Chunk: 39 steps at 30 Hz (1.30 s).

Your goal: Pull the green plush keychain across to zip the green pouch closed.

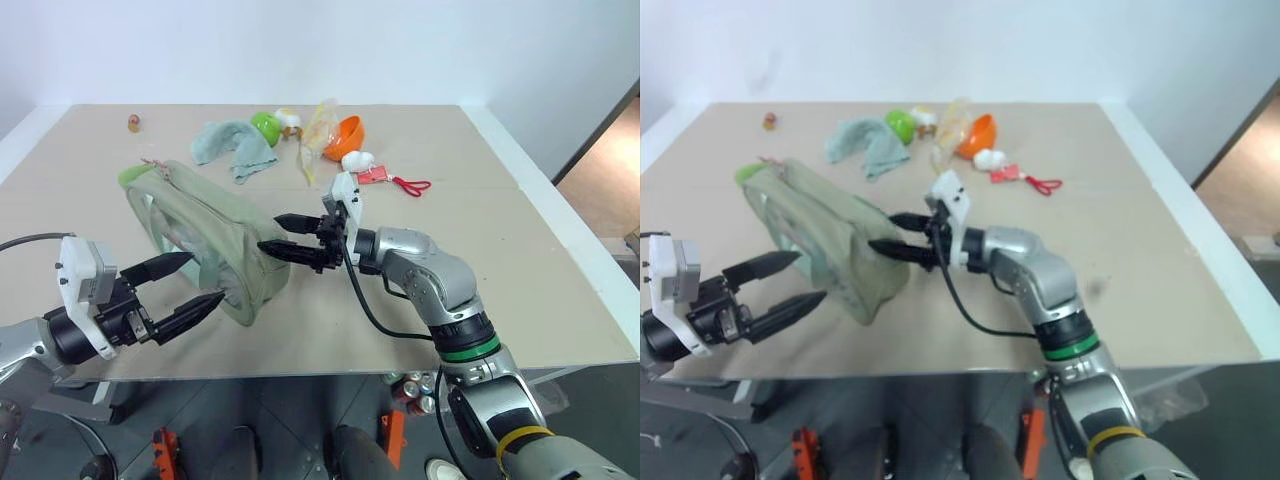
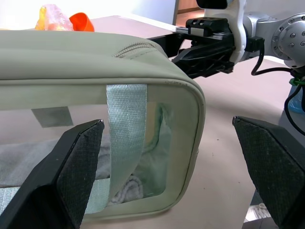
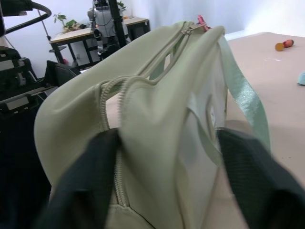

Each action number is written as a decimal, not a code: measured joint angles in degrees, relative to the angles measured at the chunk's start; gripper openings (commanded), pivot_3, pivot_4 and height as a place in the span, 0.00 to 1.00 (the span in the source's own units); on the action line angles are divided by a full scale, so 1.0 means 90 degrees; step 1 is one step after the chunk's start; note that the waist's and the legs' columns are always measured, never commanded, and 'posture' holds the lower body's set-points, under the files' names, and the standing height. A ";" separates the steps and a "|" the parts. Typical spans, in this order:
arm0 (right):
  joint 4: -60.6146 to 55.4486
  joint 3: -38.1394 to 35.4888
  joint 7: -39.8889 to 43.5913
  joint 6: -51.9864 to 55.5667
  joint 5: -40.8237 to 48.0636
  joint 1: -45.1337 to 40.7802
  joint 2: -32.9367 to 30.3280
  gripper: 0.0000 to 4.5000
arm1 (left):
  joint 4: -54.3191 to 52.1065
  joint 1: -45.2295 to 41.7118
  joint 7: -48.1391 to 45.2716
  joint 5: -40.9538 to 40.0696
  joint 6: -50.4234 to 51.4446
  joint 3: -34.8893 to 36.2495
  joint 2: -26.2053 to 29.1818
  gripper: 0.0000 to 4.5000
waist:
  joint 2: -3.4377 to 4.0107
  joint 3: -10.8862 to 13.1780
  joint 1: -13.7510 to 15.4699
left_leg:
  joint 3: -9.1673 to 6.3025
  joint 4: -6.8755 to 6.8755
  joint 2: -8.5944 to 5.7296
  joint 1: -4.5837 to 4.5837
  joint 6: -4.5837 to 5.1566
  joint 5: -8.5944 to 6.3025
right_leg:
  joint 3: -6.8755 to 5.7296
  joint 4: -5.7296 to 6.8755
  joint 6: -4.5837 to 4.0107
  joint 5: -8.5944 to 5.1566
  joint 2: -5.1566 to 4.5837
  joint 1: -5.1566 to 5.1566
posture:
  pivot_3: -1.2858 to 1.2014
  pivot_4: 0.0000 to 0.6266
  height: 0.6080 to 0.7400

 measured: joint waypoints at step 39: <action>0.4832 -0.0799 0.3547 -0.3583 -0.1307 -0.2551 -0.1863 0.68 | 0.0271 -0.0801 0.0179 0.0274 -0.0176 -0.1004 -0.0283 1.00 | 0.0015 0.0033 0.0002 | 0.0004 0.0001 -0.0010 -0.0002 -0.0006 -0.0012 | 0.0009 0.0001 -0.0013 0.0002 -0.0003 0.0002 | 0.52 0.24 1.00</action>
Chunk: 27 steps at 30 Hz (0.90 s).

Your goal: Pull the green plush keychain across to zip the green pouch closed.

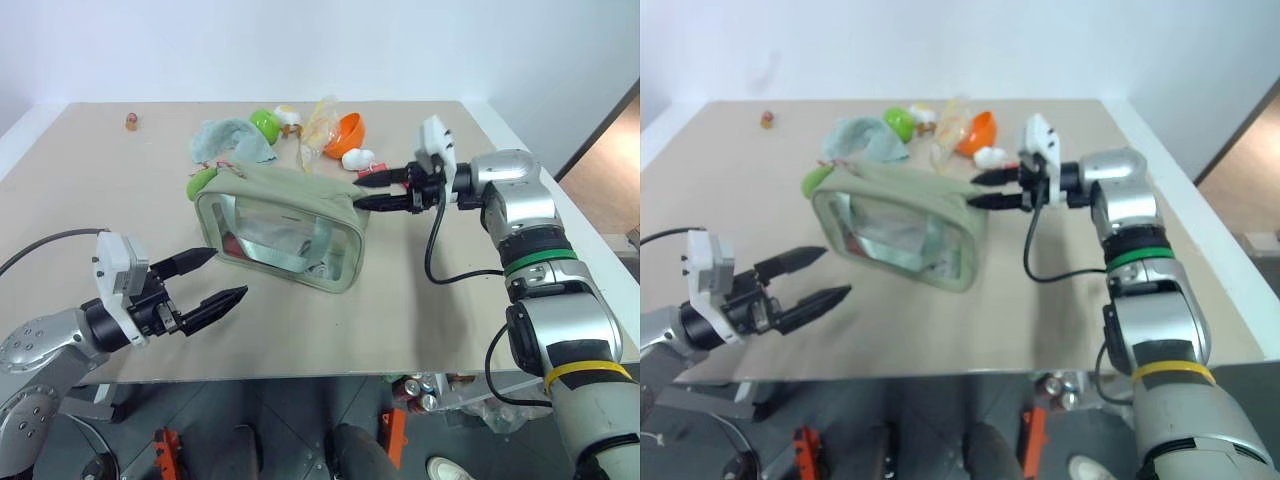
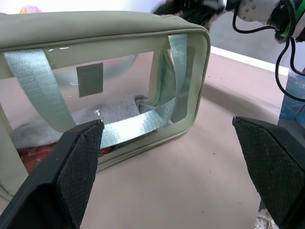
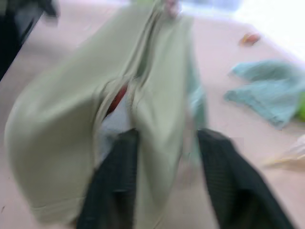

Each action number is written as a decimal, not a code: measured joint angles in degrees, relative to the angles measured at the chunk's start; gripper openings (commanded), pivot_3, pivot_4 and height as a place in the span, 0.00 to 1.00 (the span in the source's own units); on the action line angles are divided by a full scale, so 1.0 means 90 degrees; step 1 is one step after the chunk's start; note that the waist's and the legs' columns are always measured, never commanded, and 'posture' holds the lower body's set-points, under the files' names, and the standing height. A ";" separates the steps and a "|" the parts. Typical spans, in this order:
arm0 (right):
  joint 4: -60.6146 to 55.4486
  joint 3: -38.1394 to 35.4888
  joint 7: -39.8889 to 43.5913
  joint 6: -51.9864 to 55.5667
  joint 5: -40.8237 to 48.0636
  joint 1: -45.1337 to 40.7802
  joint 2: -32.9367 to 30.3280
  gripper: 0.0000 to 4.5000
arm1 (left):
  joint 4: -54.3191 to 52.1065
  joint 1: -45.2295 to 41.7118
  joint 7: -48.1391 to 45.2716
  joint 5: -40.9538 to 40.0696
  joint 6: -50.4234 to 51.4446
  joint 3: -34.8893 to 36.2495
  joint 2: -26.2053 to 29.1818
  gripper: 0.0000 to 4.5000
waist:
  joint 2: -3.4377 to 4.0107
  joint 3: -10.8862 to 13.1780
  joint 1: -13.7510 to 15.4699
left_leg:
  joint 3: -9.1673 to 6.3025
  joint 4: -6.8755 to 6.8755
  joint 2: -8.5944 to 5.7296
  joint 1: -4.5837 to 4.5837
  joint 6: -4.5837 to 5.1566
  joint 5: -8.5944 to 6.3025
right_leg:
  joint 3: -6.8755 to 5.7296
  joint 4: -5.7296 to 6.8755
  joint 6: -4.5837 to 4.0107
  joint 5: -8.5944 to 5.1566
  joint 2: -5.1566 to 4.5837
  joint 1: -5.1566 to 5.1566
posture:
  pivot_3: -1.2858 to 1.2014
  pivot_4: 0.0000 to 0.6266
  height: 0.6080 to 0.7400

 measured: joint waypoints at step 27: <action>-0.7986 -0.0827 -0.4743 0.4005 0.1602 0.4685 0.0249 0.81 | 0.0998 -0.1959 -0.1266 -0.0017 0.0484 -0.1043 0.0482 1.00 | -0.0001 -0.0001 -0.0004 | -0.0010 0.0011 -0.0005 -0.0006 -0.0001 0.0006 | 0.0000 0.0001 0.0037 -0.0007 0.0002 0.0003 | 0.52 0.24 1.00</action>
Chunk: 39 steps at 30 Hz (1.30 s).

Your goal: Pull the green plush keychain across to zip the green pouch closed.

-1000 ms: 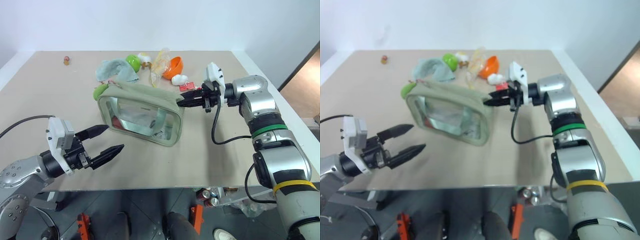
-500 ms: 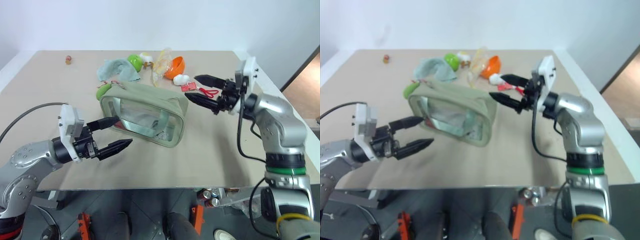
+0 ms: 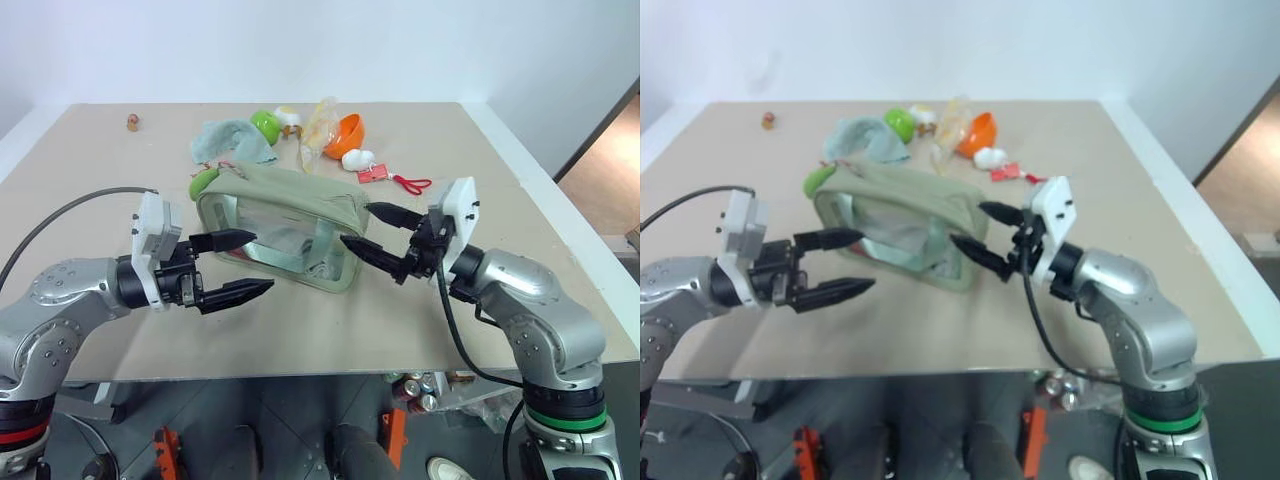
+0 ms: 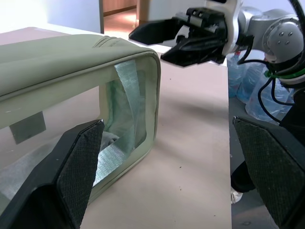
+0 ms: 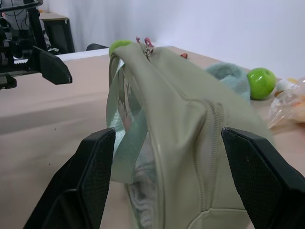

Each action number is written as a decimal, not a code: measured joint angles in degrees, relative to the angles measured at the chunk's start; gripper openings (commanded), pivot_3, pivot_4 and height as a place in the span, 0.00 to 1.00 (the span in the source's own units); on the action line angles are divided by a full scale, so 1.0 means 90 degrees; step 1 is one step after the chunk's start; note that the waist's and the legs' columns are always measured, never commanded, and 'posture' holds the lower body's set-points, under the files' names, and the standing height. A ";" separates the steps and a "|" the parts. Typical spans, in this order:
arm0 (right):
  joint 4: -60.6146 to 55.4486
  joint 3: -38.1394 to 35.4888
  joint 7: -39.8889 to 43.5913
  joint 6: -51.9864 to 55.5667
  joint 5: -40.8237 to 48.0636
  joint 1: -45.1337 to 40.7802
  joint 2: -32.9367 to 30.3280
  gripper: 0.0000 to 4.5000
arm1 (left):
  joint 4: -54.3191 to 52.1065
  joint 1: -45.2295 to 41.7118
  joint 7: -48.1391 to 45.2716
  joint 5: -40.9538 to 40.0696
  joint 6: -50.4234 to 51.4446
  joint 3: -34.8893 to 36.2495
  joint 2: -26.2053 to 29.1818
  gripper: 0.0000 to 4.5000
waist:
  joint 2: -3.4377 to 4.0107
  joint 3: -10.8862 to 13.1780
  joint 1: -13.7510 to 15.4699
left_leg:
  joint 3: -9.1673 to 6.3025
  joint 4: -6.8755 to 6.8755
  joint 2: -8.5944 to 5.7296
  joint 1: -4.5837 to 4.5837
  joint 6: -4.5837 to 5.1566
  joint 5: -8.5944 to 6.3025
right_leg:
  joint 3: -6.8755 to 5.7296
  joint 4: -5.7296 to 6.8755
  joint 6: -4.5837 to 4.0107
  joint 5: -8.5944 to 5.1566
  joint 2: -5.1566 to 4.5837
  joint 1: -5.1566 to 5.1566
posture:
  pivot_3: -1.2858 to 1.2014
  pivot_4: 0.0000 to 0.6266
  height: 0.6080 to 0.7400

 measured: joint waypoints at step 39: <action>0.3333 0.0166 0.3083 -0.3141 -0.0551 -0.0854 -0.0876 0.00 | -0.0274 0.0339 0.0498 0.0108 0.0070 0.0094 -0.0008 1.00 | -0.0001 0.0001 0.0007 | 0.0000 0.0003 -0.0002 0.0000 0.0001 0.0000 | 0.0000 -0.0001 0.0003 0.0001 -0.0001 0.0004 | 0.52 0.24 1.00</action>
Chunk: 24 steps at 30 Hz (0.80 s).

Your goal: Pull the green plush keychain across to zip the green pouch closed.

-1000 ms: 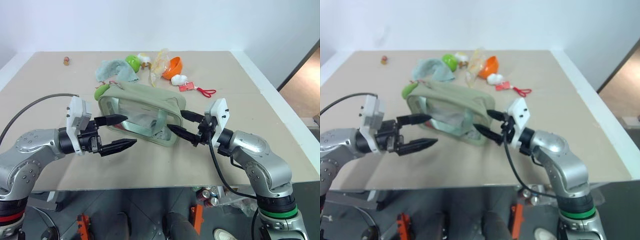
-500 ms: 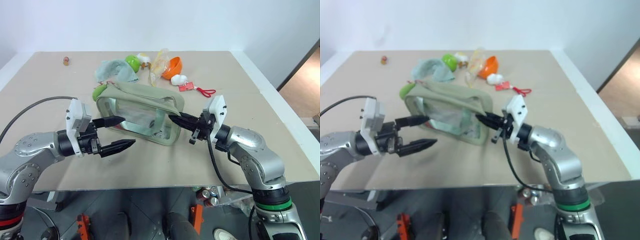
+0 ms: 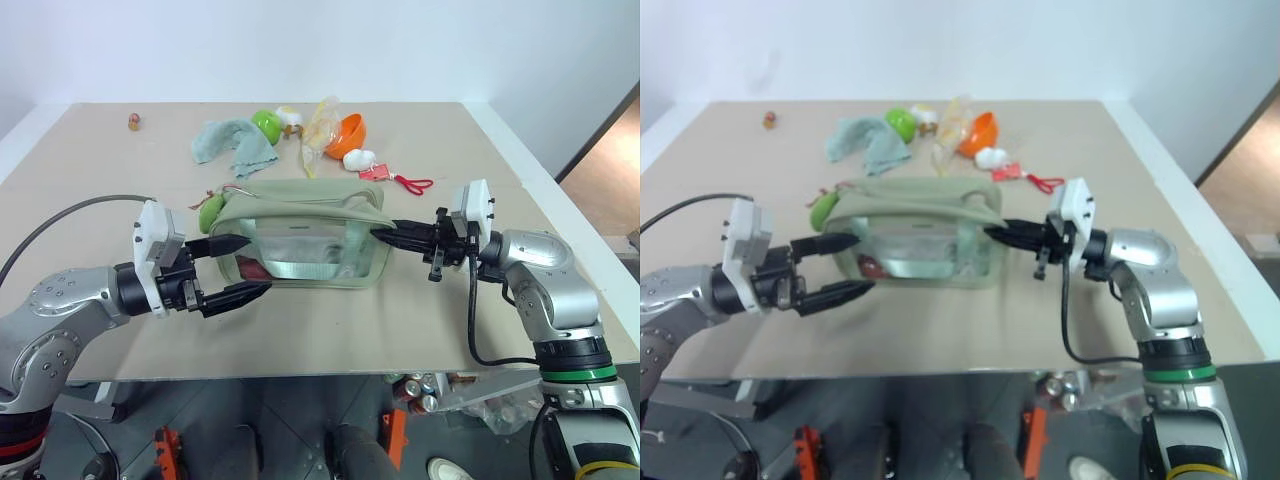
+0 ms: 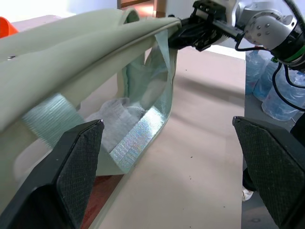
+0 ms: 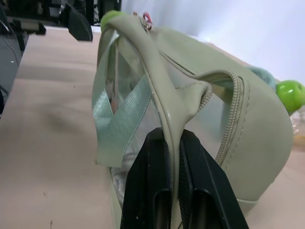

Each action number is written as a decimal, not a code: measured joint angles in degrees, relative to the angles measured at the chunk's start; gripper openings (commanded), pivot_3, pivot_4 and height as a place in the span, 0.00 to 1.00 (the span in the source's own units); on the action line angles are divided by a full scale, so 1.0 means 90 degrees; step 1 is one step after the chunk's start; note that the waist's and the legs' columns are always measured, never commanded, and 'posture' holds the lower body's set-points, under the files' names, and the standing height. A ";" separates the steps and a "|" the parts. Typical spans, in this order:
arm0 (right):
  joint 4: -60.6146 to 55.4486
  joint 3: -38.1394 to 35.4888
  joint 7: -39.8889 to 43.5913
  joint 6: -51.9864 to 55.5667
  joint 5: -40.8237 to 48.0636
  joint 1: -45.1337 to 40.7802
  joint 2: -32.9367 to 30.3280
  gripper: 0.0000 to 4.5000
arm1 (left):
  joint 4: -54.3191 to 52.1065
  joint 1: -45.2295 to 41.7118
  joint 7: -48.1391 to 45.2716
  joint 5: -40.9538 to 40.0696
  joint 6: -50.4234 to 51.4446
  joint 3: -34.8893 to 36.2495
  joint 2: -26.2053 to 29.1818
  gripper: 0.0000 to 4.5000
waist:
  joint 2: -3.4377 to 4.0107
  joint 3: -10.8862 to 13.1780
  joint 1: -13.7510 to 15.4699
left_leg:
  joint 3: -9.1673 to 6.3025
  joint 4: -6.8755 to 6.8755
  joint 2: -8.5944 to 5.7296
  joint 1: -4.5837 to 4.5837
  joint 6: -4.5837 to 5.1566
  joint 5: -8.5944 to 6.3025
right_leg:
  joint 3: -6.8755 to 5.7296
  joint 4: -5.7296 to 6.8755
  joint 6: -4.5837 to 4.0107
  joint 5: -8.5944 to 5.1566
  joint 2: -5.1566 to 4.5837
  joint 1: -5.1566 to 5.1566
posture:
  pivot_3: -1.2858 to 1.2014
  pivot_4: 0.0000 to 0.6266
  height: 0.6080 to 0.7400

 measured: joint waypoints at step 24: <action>-0.0327 -0.0005 -0.0175 -0.0093 -0.0057 0.0265 -0.0102 0.00 | 0.1270 -0.0163 0.0834 -0.0012 -0.0122 0.1022 -0.0569 0.51 | -0.0001 0.0000 0.0009 | 0.0004 0.0003 0.0000 0.0011 -0.0002 0.0001 | 0.0003 0.0002 0.0003 0.0005 0.0000 0.0011 | 0.52 0.24 1.00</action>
